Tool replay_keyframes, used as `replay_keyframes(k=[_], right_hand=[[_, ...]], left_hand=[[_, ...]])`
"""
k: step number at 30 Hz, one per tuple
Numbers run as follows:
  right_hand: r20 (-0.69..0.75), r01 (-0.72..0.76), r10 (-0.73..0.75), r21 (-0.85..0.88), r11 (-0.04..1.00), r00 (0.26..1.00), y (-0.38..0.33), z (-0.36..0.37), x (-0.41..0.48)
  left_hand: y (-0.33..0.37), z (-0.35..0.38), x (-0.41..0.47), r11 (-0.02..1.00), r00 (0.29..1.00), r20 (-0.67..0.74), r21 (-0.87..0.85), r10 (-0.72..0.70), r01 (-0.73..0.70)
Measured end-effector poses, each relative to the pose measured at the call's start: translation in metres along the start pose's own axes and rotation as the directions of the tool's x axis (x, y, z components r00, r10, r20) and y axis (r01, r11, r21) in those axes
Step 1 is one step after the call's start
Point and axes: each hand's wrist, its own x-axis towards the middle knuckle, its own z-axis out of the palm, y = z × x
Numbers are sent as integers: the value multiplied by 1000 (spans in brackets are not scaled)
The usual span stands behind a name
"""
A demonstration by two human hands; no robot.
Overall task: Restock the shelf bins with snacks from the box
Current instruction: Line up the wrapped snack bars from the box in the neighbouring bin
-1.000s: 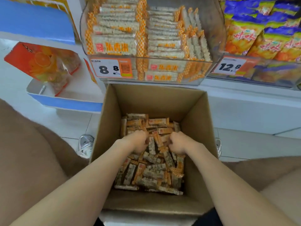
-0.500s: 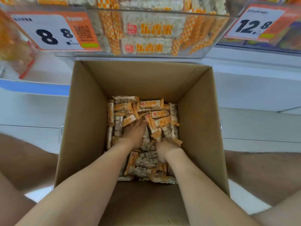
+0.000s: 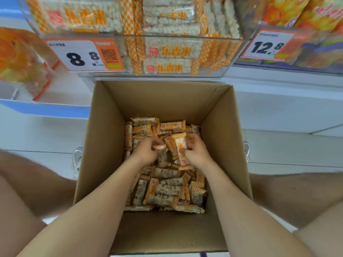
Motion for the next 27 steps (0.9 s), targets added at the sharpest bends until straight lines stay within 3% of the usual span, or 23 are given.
replay_keyframes(k=[4, 8, 13, 17, 22, 24, 27], right_hand=[[24, -41, 40, 55, 998, 999, -16, -6, -9], [78, 58, -67, 102, 993, 995, -40, -12, -33], [55, 193, -204, 152, 969, 978, -74, -30, -61], [-160, 245, -196, 404, 881, 967, -91, -44, -71], [-147, 276, -236, 603, 748, 961, -107, -59, -93], [-191, 300, -232, 577, 760, 954, -109, -60, -98], [-202, 377, -322, 383, 844, 925, -113, -60, -106]], left_hand=[[32, -33, -26, 968, 991, 135, -250, 1, 33], [66, -59, -57, 879, 975, 203, -477, 90, 18], [88, -83, -81, 949, 976, -19, -227, 219, -217], [92, -102, -92, 905, 982, -60, -382, 181, -190], [94, -115, -99, 861, 987, -101, -483, 127, -160], [97, -119, -101, 842, 985, -126, -513, 118, -166], [104, -126, -107, 870, 977, -175, -455, 123, -191]])
